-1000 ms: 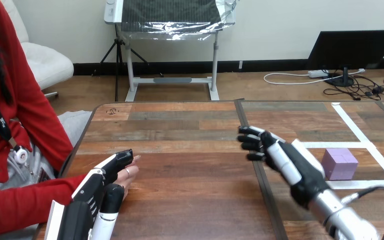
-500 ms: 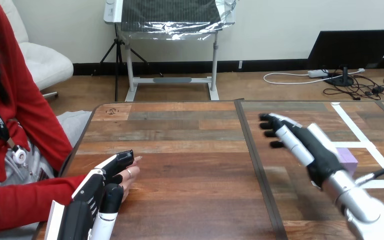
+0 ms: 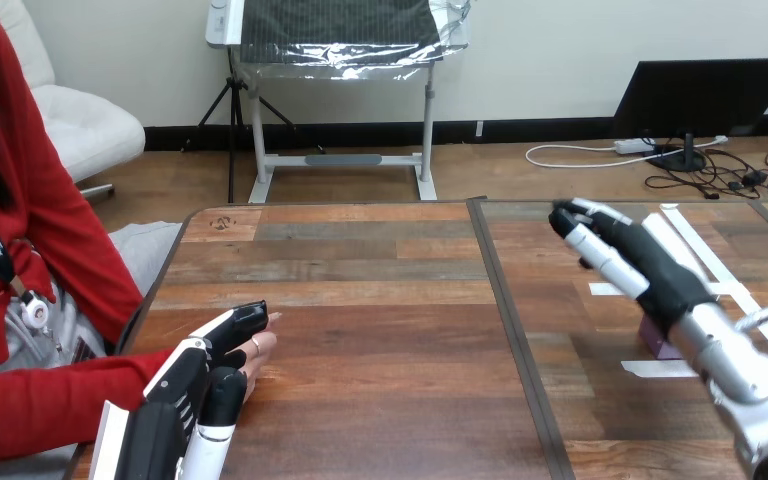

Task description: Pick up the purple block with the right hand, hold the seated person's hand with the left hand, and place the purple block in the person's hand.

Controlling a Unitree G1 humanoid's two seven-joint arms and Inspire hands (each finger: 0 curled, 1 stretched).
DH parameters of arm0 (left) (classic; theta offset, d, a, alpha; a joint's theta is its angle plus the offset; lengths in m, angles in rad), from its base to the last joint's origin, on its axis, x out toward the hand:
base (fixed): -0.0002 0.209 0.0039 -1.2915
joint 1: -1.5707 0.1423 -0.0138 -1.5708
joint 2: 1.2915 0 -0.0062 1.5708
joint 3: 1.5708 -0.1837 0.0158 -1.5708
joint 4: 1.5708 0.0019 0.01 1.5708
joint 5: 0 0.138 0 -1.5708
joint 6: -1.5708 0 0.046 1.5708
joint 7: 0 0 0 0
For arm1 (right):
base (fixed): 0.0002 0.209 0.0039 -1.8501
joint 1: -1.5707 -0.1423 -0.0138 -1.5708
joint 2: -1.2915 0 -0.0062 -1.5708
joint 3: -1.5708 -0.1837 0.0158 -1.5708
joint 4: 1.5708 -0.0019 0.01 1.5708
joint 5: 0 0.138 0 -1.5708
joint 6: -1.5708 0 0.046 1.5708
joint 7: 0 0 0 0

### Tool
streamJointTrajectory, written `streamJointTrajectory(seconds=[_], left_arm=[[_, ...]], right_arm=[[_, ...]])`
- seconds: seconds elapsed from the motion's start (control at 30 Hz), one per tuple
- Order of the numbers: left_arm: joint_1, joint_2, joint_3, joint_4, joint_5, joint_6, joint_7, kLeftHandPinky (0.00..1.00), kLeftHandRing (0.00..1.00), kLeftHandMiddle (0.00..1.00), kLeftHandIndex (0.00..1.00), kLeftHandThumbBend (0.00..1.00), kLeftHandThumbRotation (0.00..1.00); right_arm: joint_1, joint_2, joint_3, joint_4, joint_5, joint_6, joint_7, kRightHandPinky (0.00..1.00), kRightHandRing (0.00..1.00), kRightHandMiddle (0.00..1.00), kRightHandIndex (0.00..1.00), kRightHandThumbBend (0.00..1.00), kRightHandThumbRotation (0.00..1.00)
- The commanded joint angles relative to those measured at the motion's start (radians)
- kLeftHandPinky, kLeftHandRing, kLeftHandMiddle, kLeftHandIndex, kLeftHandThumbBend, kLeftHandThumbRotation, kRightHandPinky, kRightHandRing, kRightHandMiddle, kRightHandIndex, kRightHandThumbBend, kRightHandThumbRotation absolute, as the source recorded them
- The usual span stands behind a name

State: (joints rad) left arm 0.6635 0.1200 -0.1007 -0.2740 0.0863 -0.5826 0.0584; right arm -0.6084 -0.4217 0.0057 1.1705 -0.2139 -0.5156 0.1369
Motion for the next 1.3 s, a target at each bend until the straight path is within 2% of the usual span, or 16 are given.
streamJointTrajectory(seconds=[0.0, 0.23, 0.57, 0.87, 1.27], left_arm=[[-0.092, -0.038, 0.01, 0.006, -0.005, -0.035, 0.01, 0.85, 0.86, 0.81, 0.77, 0.61, 1.0], [-0.095, -0.035, 0.006, 0.011, -0.03, -0.044, -0.002, 0.86, 0.86, 0.81, 0.77, 0.58, 1.0], [-0.096, -0.038, 0.012, 0.01, -0.014, -0.043, 0.007, 0.86, 0.86, 0.81, 0.76, 0.56, 0.99], [-0.095, -0.036, 0.014, 0.008, -0.016, -0.04, 0.005, 0.84, 0.85, 0.8, 0.76, 0.58, 0.99], [-0.09, -0.037, 0.013, 0.006, -0.028, -0.038, 0.003, 0.83, 0.85, 0.8, 0.75, 0.6, 0.98]], right_arm=[[-0.226, -0.053, 0.035, 0.057, -0.06, 0.006, -0.075, 0.8, 0.86, 0.89, 0.9, 0.76, 0.9], [-0.261, -0.062, 0.04, 0.087, -0.088, 0.045, -0.097, 0.78, 0.86, 0.89, 0.9, 0.77, 0.86], [-0.3, -0.072, 0.048, 0.119, -0.113, 0.103, -0.12, 0.79, 0.86, 0.89, 0.9, 0.76, 0.81], [-0.324, -0.081, 0.062, 0.137, -0.141, 0.153, -0.133, 0.8, 0.87, 0.9, 0.91, 0.74, 0.74], [-0.337, -0.089, 0.085, 0.151, -0.166, 0.202, -0.134, 0.78, 0.87, 0.9, 0.91, 0.78, 0.7]])
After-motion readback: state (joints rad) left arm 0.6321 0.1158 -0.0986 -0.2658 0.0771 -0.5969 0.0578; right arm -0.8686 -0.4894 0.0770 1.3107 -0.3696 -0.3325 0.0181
